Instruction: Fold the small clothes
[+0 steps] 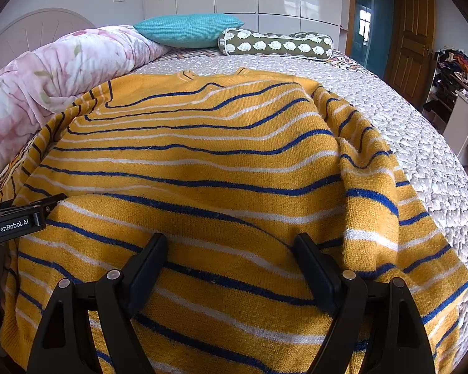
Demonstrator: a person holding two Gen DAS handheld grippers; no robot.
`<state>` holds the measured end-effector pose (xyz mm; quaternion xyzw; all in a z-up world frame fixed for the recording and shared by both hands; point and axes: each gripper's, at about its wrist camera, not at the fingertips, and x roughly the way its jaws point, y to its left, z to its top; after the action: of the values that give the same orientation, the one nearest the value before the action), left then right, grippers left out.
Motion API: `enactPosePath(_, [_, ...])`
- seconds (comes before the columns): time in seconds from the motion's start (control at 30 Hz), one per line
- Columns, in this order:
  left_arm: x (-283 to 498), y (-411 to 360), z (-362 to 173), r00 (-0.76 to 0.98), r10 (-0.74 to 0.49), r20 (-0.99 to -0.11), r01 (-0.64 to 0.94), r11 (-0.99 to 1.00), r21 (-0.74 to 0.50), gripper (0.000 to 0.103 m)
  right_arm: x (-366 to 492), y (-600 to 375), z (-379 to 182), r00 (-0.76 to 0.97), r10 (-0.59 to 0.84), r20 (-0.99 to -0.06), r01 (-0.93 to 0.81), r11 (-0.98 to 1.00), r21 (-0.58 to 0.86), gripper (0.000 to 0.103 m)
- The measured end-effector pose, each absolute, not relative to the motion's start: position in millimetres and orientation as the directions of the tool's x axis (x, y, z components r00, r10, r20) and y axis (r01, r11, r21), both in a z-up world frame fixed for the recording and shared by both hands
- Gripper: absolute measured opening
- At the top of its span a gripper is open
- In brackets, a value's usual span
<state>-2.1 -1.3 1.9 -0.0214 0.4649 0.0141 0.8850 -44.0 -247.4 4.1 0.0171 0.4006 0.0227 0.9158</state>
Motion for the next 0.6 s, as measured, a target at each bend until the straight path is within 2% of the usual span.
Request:
enactPosePath(0.2, [-4.2,-2.1,5.2,0.564,0.013,-0.826,-0.054,0.998,-0.021,0.103,-45.5,-247.2,4.2,0.678,0.049,-0.733,-0.024,0.999,0.044,0.086])
enactPosePath(0.43, [-45.8,-8.8,36.8,0.611,-0.066,-0.789,-0.043,0.992,-0.116,0.103,-47.1,-247.8,4.8,0.678,0.042,-0.734,-0.019,0.999,0.040,0.087])
enactPosePath(0.6, [-70.7,-39.0,38.8,0.627,-0.019,-0.779,-0.001,1.000,-0.025,0.103,-47.7,-247.9,4.9,0.678,0.043,-0.734,-0.019,0.999,0.041,0.087])
